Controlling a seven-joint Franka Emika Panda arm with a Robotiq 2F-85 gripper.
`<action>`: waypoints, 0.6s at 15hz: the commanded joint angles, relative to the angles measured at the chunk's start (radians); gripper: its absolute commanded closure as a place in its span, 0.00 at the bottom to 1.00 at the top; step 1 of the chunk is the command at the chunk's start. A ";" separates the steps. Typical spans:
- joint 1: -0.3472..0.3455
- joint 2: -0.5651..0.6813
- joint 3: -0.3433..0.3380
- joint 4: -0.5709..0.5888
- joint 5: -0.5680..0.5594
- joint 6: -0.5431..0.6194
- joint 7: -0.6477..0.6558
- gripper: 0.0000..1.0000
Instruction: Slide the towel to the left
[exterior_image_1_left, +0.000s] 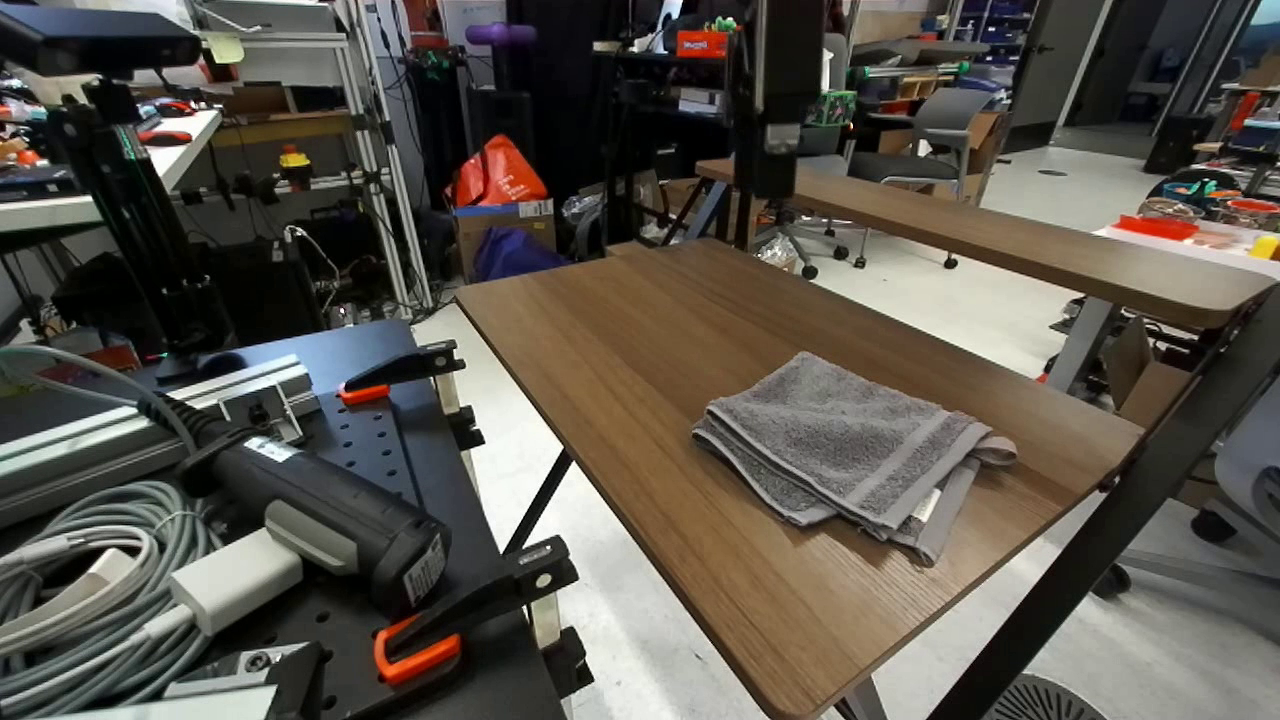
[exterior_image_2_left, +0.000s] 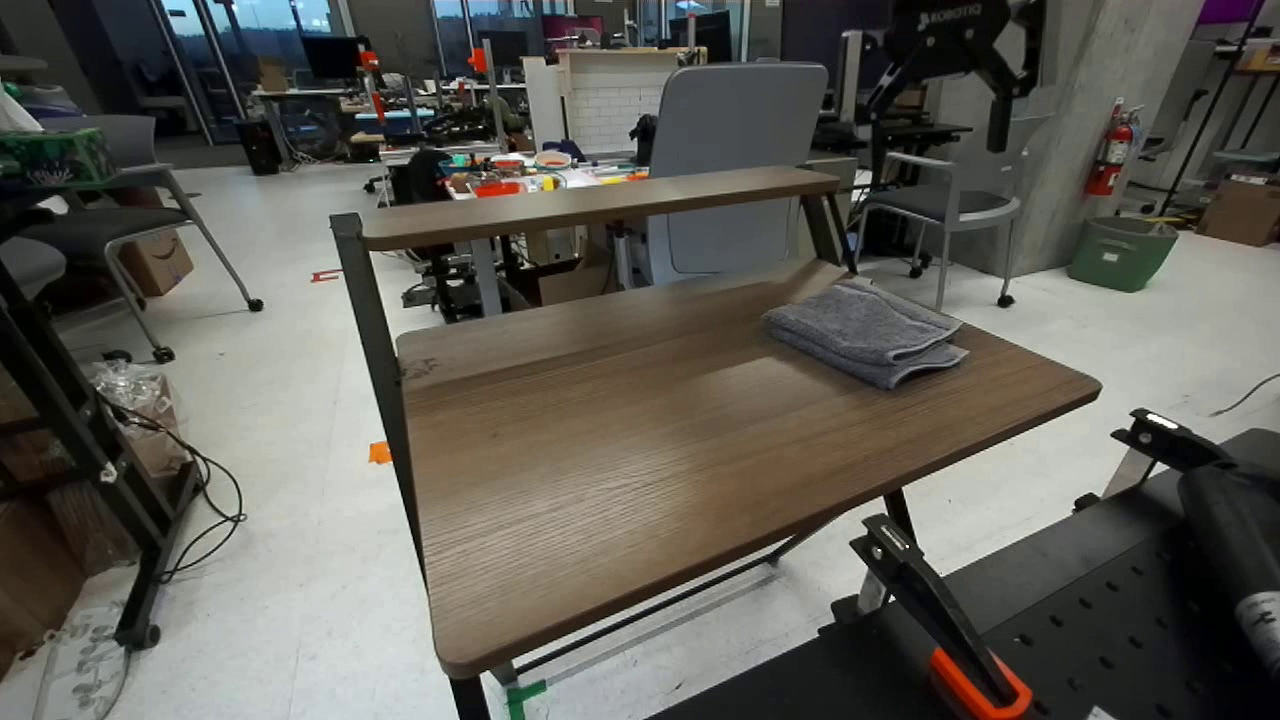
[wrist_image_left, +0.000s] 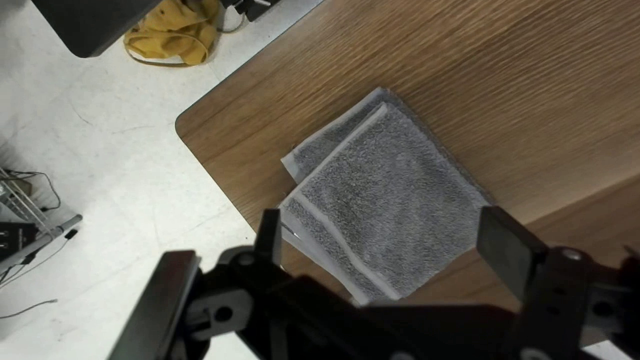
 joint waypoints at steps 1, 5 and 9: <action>0.039 0.130 -0.073 0.084 0.001 0.042 0.001 0.00; 0.051 0.220 -0.116 0.102 0.040 0.164 -0.013 0.00; 0.051 0.302 -0.144 0.130 0.103 0.266 -0.027 0.00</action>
